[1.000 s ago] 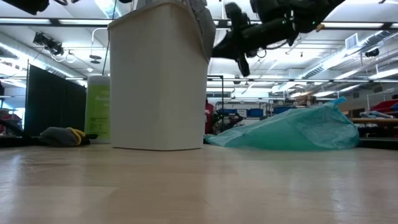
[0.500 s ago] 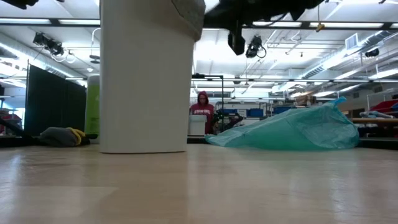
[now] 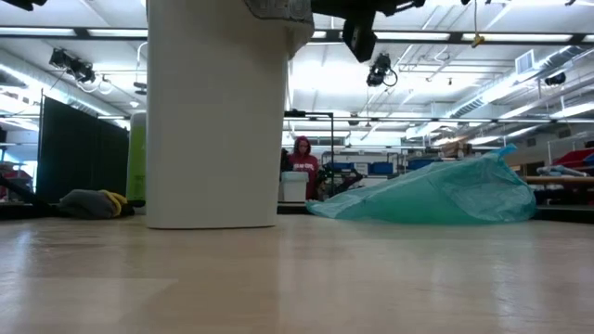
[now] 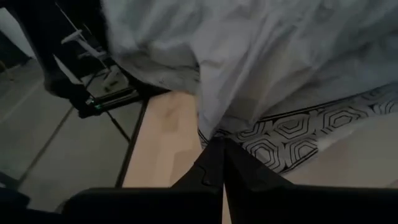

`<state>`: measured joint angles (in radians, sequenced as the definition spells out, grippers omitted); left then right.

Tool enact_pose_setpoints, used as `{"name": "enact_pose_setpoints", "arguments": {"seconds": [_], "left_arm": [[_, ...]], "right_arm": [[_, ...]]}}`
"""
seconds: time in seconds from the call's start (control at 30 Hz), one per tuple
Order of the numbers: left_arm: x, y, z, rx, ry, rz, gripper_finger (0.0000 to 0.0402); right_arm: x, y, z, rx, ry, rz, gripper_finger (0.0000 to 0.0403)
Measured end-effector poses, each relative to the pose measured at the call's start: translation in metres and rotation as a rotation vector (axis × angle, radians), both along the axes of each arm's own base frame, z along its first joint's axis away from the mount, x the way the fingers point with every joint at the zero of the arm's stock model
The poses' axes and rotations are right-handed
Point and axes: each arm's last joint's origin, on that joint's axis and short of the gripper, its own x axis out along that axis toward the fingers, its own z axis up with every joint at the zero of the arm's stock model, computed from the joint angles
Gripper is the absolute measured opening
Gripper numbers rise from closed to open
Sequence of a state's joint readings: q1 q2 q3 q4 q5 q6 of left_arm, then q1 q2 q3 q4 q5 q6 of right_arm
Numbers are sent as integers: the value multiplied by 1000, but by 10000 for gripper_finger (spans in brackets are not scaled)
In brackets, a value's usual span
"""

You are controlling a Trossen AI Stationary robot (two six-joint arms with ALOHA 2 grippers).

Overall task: Place trash/remove bag and relplace
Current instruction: Remove the light blue trash bag from the trash bin

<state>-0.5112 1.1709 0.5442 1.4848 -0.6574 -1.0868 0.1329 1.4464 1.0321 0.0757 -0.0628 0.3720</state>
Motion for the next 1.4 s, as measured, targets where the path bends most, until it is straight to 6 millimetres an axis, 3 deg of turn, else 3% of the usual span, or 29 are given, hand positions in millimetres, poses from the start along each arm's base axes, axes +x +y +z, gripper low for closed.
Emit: {"name": "enact_pose_setpoints", "arguments": {"seconds": [0.13,0.27,0.47,0.6,0.87,1.23,1.4], "left_arm": [[3,-4,-3,2,2,-116,2],[4,-13,-5,35,13,-228,2],[3,-23,-9,35,35,-376,2],[4,-25,-11,-24,50,-445,2],[2,-12,-7,-160,36,-178,2],[0,4,4,89,153,284,6],[3,9,12,100,160,345,18]], "right_arm": [[-5,11,7,-92,-49,35,0],[-18,11,24,-190,-102,-100,0],[-34,-21,37,-300,-64,-437,0],[-33,-50,36,-249,-43,-488,1],[-33,-68,40,-182,-80,-437,1],[-32,-66,41,-164,-92,-384,5],[-32,-66,40,-158,-92,-364,22]]}}
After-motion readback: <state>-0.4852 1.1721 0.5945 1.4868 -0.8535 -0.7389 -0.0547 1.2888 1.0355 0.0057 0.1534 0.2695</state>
